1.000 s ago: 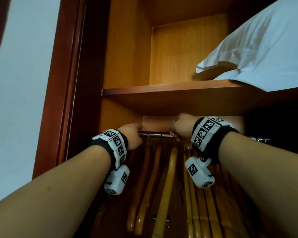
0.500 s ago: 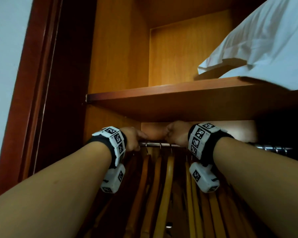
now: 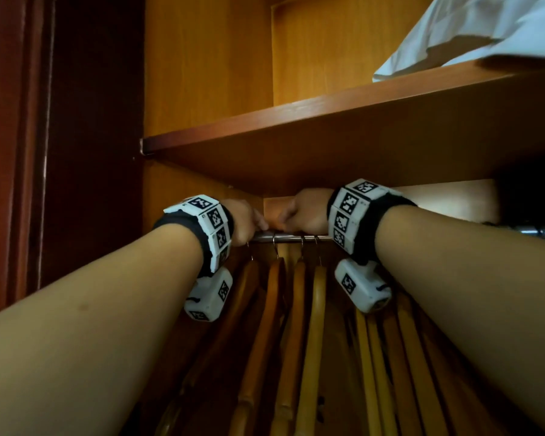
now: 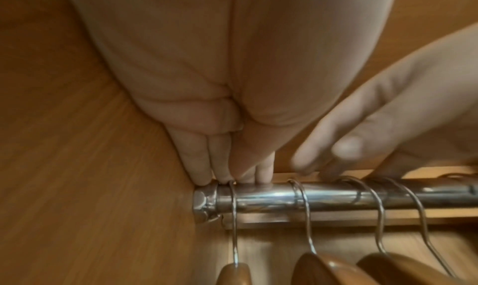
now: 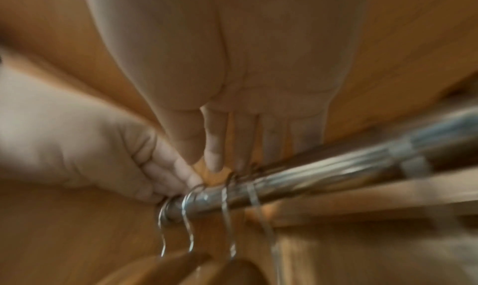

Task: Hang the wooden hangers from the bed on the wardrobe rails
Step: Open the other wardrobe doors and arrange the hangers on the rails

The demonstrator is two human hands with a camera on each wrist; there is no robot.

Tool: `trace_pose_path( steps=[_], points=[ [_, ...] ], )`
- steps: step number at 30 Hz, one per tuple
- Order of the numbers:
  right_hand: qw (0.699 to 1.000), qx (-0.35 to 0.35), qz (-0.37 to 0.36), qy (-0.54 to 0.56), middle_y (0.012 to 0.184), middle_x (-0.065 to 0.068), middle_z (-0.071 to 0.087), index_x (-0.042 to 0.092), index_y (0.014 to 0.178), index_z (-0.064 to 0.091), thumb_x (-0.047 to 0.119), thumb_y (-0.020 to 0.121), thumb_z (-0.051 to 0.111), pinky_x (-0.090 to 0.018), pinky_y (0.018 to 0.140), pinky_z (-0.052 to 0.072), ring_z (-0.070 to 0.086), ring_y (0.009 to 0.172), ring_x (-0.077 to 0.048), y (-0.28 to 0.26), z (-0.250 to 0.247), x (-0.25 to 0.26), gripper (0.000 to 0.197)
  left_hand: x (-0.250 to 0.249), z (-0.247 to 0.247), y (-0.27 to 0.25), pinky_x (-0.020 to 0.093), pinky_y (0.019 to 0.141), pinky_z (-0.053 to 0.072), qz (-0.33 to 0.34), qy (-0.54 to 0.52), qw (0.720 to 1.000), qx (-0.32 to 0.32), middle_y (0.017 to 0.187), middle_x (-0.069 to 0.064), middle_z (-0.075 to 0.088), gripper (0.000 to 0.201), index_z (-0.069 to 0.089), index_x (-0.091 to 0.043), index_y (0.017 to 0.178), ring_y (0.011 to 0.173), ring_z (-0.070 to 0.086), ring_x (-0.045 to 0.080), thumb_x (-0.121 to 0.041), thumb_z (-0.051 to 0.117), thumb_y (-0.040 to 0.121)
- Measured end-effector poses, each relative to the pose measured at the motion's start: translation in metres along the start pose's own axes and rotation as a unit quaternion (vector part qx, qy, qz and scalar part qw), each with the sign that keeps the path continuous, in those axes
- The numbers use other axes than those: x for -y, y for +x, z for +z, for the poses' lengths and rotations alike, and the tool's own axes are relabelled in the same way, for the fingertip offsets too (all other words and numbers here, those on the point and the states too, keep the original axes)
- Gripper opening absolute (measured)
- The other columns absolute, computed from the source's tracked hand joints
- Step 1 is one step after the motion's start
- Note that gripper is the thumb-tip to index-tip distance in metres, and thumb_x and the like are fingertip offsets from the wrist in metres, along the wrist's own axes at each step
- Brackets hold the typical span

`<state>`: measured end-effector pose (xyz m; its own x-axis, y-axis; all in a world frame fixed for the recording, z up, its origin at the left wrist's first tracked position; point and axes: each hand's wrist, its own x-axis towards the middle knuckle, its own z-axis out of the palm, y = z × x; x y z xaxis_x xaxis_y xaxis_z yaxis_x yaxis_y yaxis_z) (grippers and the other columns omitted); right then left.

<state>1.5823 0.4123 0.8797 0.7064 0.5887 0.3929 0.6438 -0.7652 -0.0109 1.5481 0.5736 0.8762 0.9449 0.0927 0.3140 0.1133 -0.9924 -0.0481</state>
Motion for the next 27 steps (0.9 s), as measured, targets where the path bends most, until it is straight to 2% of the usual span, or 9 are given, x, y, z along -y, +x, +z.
trace_pose_path(
  steps=[3, 7, 10, 14, 16, 18, 21, 22, 27],
  points=[
    [0.999, 0.035, -0.005, -0.034, 0.142, 0.004, 0.053, 0.026, 0.137, 0.056, 0.027, 0.102, 0.049, -0.031, 0.111, 0.035, 0.049, 0.129, -0.017, 0.009, 0.011, 0.006, 0.036, 0.0, 0.001, -0.001, 0.022, 0.105, 0.044, 0.011, 0.018, 1.0, -0.005, 0.146, -0.011, 0.054, 0.068, 0.054, -0.036, 0.142, 0.13, 0.053, 0.01, 0.008, 0.051, 0.09],
    [0.999, 0.039, -0.017, -0.033, 0.146, 0.007, 0.049, 0.03, 0.14, 0.052, 0.021, 0.101, 0.05, -0.022, 0.108, 0.03, 0.046, 0.132, -0.014, 0.015, 0.014, 0.0, 0.04, -0.003, 0.002, -0.001, 0.026, 0.103, 0.047, 0.009, 0.061, 0.998, 0.006, 0.146, -0.008, 0.053, 0.071, 0.049, -0.035, 0.146, 0.127, 0.056, 0.014, 0.007, 0.054, 0.088],
    [0.997, 0.058, -0.025, -0.048, 0.151, 0.008, 0.043, 0.03, 0.145, 0.046, 0.011, 0.102, 0.044, -0.014, 0.093, 0.024, 0.039, 0.137, -0.012, 0.014, 0.011, -0.004, 0.046, -0.004, 0.005, -0.002, 0.028, 0.091, 0.051, 0.001, 0.092, 0.996, -0.017, 0.136, -0.003, 0.059, 0.059, 0.055, -0.033, 0.142, 0.117, 0.059, 0.019, 0.001, 0.047, 0.093],
    [0.997, 0.069, -0.018, -0.03, 0.155, -0.001, 0.036, 0.022, 0.15, 0.036, 0.013, 0.105, 0.04, -0.015, 0.096, 0.029, 0.033, 0.141, -0.017, 0.011, 0.008, -0.005, 0.047, -0.003, 0.008, 0.004, 0.03, 0.075, 0.05, -0.024, 0.126, 0.992, -0.002, 0.116, 0.0, 0.064, 0.04, 0.064, -0.023, 0.123, 0.101, 0.062, 0.02, -0.003, 0.047, 0.094],
    [0.996, 0.089, -0.018, -0.019, 0.157, -0.005, 0.03, 0.018, 0.154, 0.027, 0.01, 0.105, 0.036, -0.012, 0.09, 0.029, 0.029, 0.143, -0.02, 0.012, 0.007, -0.005, 0.05, -0.003, 0.008, 0.005, 0.031, 0.069, 0.049, -0.039, 0.133, 0.99, -0.002, 0.111, 0.004, 0.065, 0.037, 0.065, -0.019, 0.122, 0.097, 0.064, 0.021, -0.005, 0.048, 0.092],
    [0.996, 0.085, -0.017, -0.02, 0.159, -0.002, 0.027, 0.022, 0.154, 0.024, 0.009, 0.105, 0.036, -0.005, 0.083, 0.032, 0.028, 0.144, -0.018, 0.011, 0.007, -0.005, 0.052, -0.004, 0.008, 0.005, 0.031, 0.071, 0.05, -0.04, 0.148, 0.988, 0.006, 0.113, 0.006, 0.065, 0.038, 0.065, -0.019, 0.124, 0.099, 0.064, 0.022, -0.006, 0.049, 0.092],
    [0.997, 0.064, -0.022, -0.046, 0.16, 0.006, 0.026, 0.036, 0.152, 0.031, 0.012, 0.103, 0.042, -0.014, 0.105, 0.024, 0.026, 0.145, -0.013, 0.006, 0.007, -0.004, 0.056, -0.006, 0.007, 0.004, 0.032, 0.078, 0.052, -0.032, 0.174, 0.984, 0.023, 0.119, 0.006, 0.064, 0.043, 0.064, -0.022, 0.128, 0.105, 0.062, 0.022, -0.002, 0.051, 0.092],
    [0.996, 0.071, -0.023, -0.046, 0.16, 0.006, 0.025, 0.036, 0.152, 0.03, 0.011, 0.102, 0.042, -0.017, 0.106, 0.025, 0.026, 0.144, -0.014, 0.005, 0.008, -0.004, 0.057, -0.007, 0.007, 0.003, 0.031, 0.078, 0.052, -0.029, 0.182, 0.982, 0.03, 0.12, 0.006, 0.063, 0.043, 0.063, -0.022, 0.129, 0.106, 0.062, 0.022, -0.002, 0.05, 0.093],
    [0.997, 0.072, -0.016, -0.01, 0.152, -0.008, 0.04, 0.02, 0.153, 0.03, 0.008, 0.102, 0.045, -0.019, 0.076, 0.033, 0.04, 0.137, -0.023, 0.004, 0.011, -0.005, 0.055, -0.009, 0.003, -0.001, 0.032, 0.085, 0.05, -0.02, 0.193, 0.98, 0.035, 0.135, 0.006, 0.058, 0.048, 0.054, -0.024, 0.139, 0.115, 0.059, 0.023, -0.003, 0.047, 0.096]
  ],
)
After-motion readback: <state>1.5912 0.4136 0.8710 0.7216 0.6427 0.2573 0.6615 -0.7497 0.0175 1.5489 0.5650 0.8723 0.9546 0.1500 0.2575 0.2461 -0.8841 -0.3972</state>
